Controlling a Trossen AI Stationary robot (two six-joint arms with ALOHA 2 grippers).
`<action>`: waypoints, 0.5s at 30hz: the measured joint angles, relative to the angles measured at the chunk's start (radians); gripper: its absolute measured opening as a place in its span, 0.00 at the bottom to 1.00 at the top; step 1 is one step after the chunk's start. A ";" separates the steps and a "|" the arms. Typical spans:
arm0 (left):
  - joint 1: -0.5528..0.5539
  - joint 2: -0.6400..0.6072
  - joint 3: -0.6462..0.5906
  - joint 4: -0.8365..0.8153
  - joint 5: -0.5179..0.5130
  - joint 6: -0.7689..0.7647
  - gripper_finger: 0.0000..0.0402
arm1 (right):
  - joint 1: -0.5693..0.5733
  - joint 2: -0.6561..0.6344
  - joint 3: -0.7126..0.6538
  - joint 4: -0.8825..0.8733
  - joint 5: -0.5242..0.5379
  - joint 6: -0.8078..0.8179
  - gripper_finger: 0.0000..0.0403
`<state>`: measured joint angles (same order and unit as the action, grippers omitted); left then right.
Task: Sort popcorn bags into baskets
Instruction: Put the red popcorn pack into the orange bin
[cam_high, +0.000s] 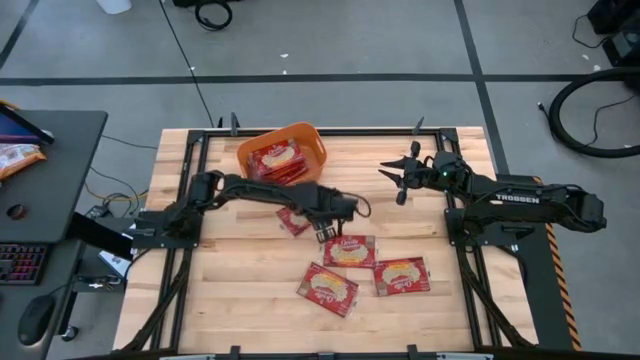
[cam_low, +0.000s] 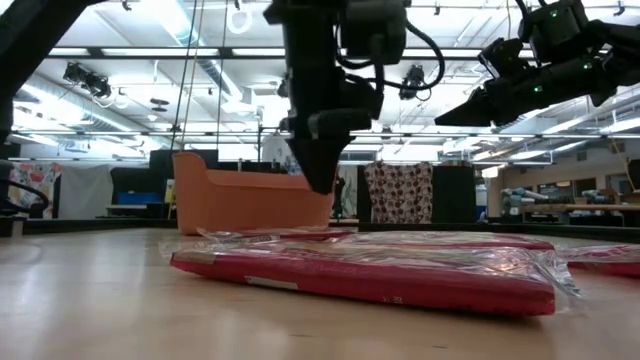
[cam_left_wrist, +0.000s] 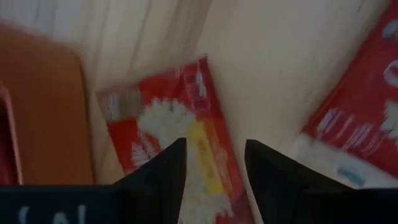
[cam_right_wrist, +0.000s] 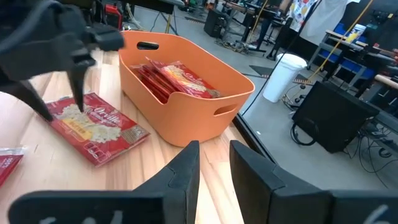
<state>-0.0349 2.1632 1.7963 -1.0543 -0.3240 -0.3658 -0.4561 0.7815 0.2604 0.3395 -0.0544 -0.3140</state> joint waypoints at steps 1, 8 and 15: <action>-0.012 0.000 -0.005 -0.011 -0.015 -0.035 0.42 | 0.000 0.000 0.000 0.000 0.000 -0.001 0.23; -0.065 0.006 -0.048 0.015 -0.037 -0.174 0.56 | 0.000 0.000 0.000 0.001 -0.016 0.001 0.23; -0.068 0.006 -0.142 0.102 -0.089 -0.173 0.71 | 0.000 0.000 0.000 0.002 -0.029 0.005 0.23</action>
<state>-0.1029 2.1689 1.6544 -0.9523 -0.4127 -0.5388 -0.4561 0.7815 0.2604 0.3415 -0.0830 -0.3088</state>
